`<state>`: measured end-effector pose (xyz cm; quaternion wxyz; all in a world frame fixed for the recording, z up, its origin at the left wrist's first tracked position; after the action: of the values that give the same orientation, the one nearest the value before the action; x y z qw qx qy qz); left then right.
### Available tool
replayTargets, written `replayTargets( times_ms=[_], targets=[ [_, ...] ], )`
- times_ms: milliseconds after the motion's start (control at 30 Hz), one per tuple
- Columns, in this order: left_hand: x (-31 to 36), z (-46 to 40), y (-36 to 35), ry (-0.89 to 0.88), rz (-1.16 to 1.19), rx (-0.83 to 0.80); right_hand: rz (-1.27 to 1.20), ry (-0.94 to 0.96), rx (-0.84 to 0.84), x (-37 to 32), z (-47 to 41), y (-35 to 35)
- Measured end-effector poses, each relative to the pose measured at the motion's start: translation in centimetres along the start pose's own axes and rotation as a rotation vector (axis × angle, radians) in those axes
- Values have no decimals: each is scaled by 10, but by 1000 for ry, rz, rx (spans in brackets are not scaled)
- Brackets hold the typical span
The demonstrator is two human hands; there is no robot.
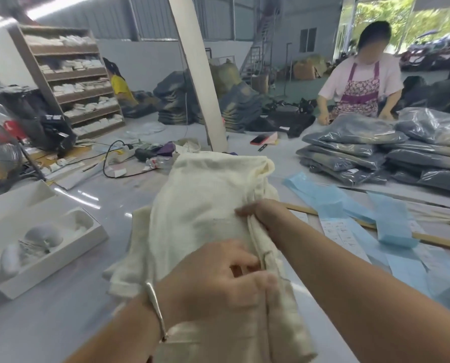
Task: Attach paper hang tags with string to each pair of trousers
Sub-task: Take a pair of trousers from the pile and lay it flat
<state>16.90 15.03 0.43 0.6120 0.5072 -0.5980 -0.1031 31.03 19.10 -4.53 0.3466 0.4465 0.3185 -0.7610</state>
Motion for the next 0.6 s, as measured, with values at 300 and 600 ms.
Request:
replayTargets(
  times_ms=[300, 600],
  targets=[
    [-128, 14, 88, 808, 339, 614, -160, 242, -430, -7, 56, 38],
    [-80, 34, 2, 1013, 1099, 230, -536, 196, -593, 12, 132, 80]
  ],
)
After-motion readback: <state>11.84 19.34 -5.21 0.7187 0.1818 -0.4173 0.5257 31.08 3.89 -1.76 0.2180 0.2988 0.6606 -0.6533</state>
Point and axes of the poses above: each hand's wrist, its own z-axis away from the middle knuckle, its own y-axis out of the back of the hand, x = y × z, the point moved 7 cm from there along -z, towards the middle knuckle, and after that the axes turned 8 degrees about x, right-handed, at the moved point
